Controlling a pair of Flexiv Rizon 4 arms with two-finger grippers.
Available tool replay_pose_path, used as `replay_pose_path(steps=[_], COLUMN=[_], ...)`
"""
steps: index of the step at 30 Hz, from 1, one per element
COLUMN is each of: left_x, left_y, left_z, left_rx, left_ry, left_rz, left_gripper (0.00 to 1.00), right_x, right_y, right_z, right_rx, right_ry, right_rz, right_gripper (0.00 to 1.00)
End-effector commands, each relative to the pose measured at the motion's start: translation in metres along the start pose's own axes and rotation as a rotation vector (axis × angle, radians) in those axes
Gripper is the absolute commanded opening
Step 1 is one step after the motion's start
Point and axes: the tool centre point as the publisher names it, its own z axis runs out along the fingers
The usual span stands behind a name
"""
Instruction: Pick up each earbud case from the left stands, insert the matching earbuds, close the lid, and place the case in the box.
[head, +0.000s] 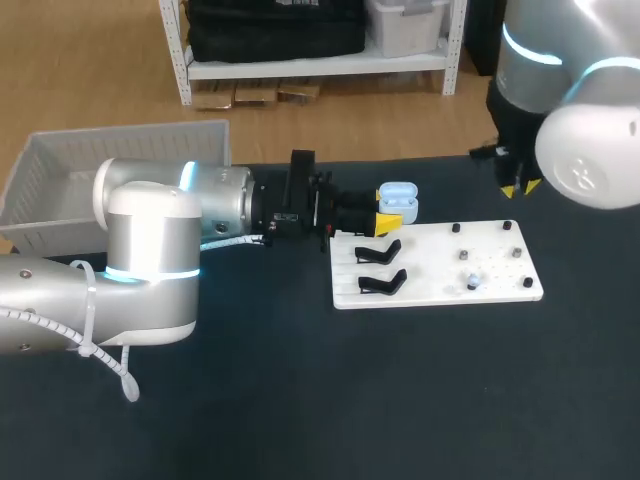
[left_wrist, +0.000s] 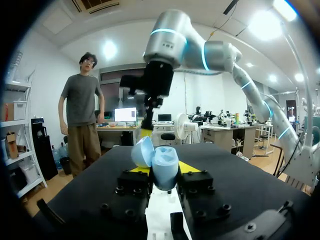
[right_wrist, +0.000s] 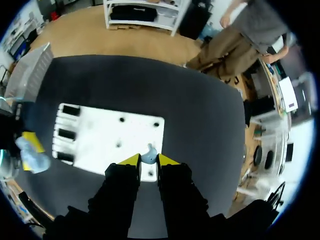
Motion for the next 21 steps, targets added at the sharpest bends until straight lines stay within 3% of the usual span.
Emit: replay_pose_path(steps=[1, 10, 21], left_x=[0.001, 0.001, 0.001], left_y=[-0.001, -0.001, -0.001], left_z=[0.000, 0.000, 0.000], left_rx=[-0.003, -0.003, -0.003], left_ry=[-0.006, -0.006, -0.006], left_rz=[0.004, 0.004, 0.004], left_gripper=[0.00, 0.00, 0.00], right_x=[0.020, 0.055, 0.055], right_y=[0.017, 0.055, 0.055], right_z=[-0.060, -0.083, -0.083], right_rx=[0.017, -0.082, -0.082], right_ry=[0.004, 0.033, 0.033], right_rz=[0.033, 0.107, 0.107], right_gripper=[0.00, 0.00, 0.00])
